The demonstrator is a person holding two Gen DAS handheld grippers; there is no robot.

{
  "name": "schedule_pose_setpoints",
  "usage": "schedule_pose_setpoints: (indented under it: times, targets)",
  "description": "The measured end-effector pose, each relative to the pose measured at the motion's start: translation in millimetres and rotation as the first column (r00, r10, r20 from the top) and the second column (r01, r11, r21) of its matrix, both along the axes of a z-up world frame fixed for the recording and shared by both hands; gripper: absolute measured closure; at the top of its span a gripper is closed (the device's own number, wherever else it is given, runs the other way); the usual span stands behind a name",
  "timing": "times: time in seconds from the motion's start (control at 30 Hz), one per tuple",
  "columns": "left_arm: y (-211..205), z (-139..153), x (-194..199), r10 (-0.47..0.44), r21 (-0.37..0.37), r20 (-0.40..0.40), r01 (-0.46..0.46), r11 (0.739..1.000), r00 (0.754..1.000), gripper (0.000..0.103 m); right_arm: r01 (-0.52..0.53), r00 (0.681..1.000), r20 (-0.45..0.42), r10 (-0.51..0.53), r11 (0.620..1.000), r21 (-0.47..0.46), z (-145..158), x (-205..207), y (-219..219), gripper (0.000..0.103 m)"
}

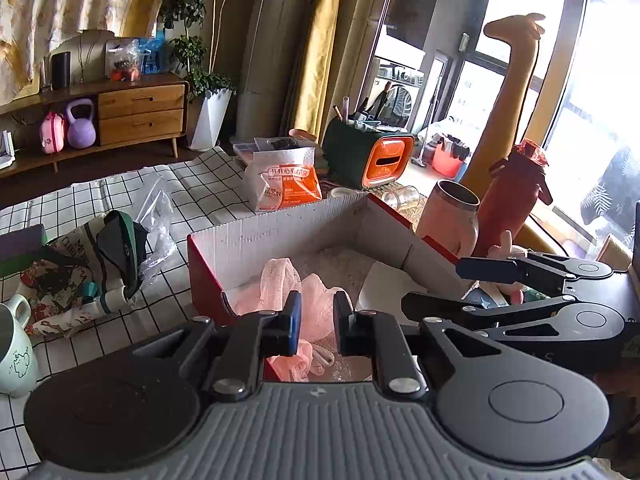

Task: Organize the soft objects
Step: 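Open the left tool to drop the bath puff into the box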

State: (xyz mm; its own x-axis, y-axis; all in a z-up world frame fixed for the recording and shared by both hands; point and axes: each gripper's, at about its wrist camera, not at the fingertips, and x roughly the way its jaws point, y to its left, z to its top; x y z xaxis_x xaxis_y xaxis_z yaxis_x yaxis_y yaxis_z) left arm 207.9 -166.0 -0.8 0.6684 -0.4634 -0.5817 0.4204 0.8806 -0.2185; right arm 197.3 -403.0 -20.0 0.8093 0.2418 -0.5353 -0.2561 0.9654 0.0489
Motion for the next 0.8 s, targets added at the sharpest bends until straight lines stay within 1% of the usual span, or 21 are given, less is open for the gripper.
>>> schedule_pose_setpoints:
  times: [0.03, 0.07, 0.13, 0.2, 0.37, 0.43, 0.5, 0.53, 0.6, 0.67, 0.8]
  targets:
    - [3, 1, -4, -0.002, 0.0, 0.006, 0.002, 1.0, 1.0, 0.074, -0.008, 1.0, 0.005, 0.008, 1.0, 0.003, 2, -3, 3, 0.021]
    - [6, 3, -7, -0.002, -0.001, 0.011, 0.002, 1.0, 1.0, 0.07, -0.016, 1.0, 0.011, 0.016, 1.0, 0.007, 4, -6, 7, 0.021]
    - [12, 4, -13, 0.003, -0.005, 0.014, -0.003, 1.0, 1.0, 0.049, -0.028, 0.999, 0.02, 0.028, 0.999, 0.017, 7, -10, 12, 0.018]
    - [20, 6, -20, 0.005, -0.018, 0.016, -0.005, 1.0, 1.0, 0.042, -0.034, 0.999, 0.023, 0.034, 0.999, 0.029, 9, -14, 17, 0.018]
    - [43, 10, -35, 0.046, -0.027, 0.032, -0.045, 0.999, 0.998, 0.032, -0.062, 0.998, 0.025, 0.061, 0.997, 0.048, 12, -21, 30, 0.015]
    - [54, 12, -40, 0.06, -0.029, 0.038, -0.059, 0.998, 0.997, 0.027, -0.076, 0.997, 0.026, 0.075, 0.996, 0.051, 14, -25, 36, 0.013]
    - [64, 13, -46, 0.079, -0.032, 0.043, -0.077, 0.996, 0.996, 0.025, -0.089, 0.996, 0.028, 0.087, 0.995, 0.051, 14, -28, 43, 0.011]
    - [69, 13, -49, 0.087, -0.035, 0.044, -0.086, 0.996, 0.995, 0.023, -0.096, 0.995, 0.027, 0.095, 0.994, 0.051, 15, -30, 47, 0.011]
    - [80, 14, -53, 0.106, -0.045, 0.041, -0.105, 0.993, 0.993, 0.02, -0.11, 0.994, 0.027, 0.109, 0.993, 0.049, 16, -32, 56, 0.009]
    - [91, 14, -58, 0.125, -0.052, 0.039, -0.123, 0.991, 0.991, 0.02, -0.123, 0.992, 0.028, 0.122, 0.991, 0.052, 17, -34, 62, 0.007]
    - [114, 14, -66, 0.168, -0.054, 0.037, -0.165, 0.985, 0.985, 0.014, -0.149, 0.989, 0.022, 0.148, 0.988, 0.052, 17, -35, 75, 0.004]
